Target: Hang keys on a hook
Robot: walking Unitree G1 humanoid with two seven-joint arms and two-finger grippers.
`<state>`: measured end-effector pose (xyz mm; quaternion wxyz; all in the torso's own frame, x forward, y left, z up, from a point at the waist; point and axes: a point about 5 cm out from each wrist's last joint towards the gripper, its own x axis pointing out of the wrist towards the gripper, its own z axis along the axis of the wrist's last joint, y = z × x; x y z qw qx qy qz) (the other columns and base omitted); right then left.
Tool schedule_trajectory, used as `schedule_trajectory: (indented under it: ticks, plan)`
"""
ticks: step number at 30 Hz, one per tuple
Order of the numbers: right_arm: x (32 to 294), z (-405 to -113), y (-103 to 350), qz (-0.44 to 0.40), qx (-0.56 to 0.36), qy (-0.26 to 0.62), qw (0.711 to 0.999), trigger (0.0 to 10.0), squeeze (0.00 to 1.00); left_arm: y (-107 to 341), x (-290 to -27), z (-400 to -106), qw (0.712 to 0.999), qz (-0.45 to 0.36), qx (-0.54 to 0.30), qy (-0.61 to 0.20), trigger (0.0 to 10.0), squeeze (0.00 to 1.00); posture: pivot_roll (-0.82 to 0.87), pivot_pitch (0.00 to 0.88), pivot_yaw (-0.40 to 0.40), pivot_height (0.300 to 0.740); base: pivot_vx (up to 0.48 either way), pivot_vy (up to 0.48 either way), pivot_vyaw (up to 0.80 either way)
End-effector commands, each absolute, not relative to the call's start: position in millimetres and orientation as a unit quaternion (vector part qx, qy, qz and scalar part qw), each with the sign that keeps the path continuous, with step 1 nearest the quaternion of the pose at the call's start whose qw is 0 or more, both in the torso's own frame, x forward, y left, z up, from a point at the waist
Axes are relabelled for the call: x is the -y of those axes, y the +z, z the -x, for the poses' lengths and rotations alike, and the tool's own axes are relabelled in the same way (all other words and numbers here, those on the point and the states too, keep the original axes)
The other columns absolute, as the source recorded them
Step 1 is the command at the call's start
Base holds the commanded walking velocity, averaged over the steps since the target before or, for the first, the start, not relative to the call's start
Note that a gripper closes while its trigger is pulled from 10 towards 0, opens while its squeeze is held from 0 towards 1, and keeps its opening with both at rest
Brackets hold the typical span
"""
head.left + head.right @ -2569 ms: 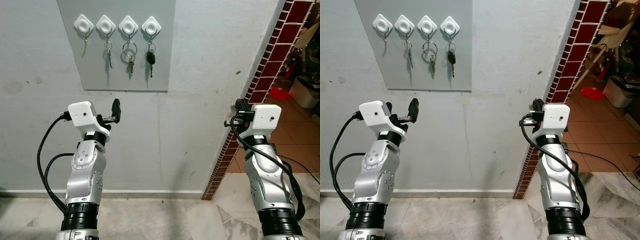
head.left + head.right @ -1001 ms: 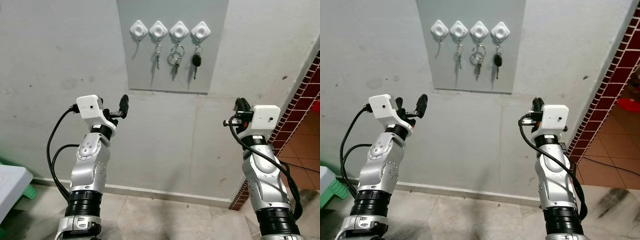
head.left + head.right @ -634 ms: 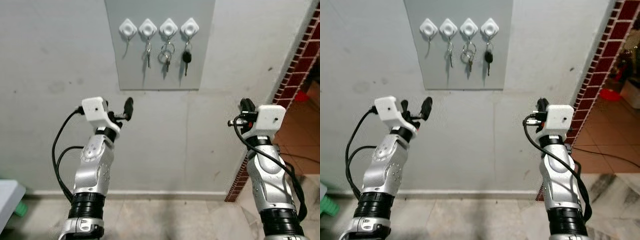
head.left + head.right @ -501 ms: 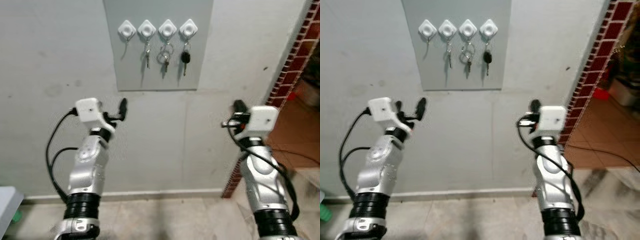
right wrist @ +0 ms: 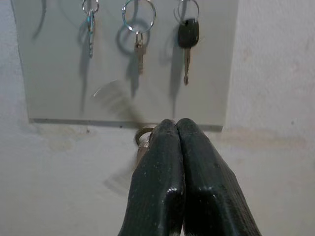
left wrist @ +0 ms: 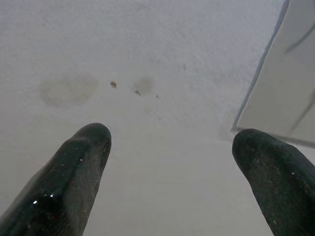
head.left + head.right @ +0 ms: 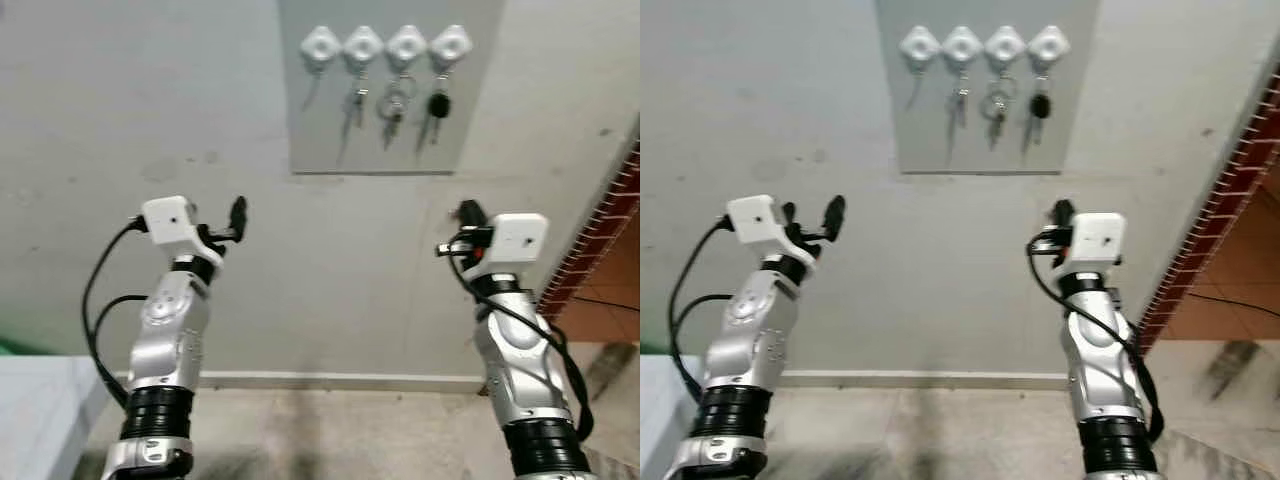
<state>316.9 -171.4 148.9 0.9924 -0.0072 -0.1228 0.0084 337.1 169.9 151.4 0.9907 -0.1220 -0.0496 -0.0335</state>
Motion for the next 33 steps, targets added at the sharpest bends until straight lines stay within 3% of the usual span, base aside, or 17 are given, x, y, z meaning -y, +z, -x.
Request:
schedule_trajectory:
  ticks: [1,10,25,33]
  plan:
    - [178,-317,152,0.008,0.127,-0.003,0.992,10.0,0.0,155,-162,-338,0.99,0.124,0.052,-0.048,10.0,0.0,0.01,0.0,0.038,0.74,0.0,0.412,0.0]
    - [178,-317,152,0.007,0.126,-0.002,0.992,10.0,0.0,155,-162,-338,0.99,0.123,0.051,-0.046,10.0,0.0,0.01,0.0,0.037,0.74,0.0,0.407,0.0]
    - [179,-316,151,0.009,0.123,-0.001,0.992,10.0,0.0,156,-162,-338,0.991,0.12,0.048,-0.035,10.0,0.0,0.01,0.0,0.034,0.74,0.0,0.0,0.0]
    - [180,-312,168,-0.004,0.173,0.0,0.985,10.0,0.0,159,-162,-338,0.991,0.115,0.051,-0.037,10.0,0.0,0.01,0.0,0.032,0.74,0.0,0.0,0.0]
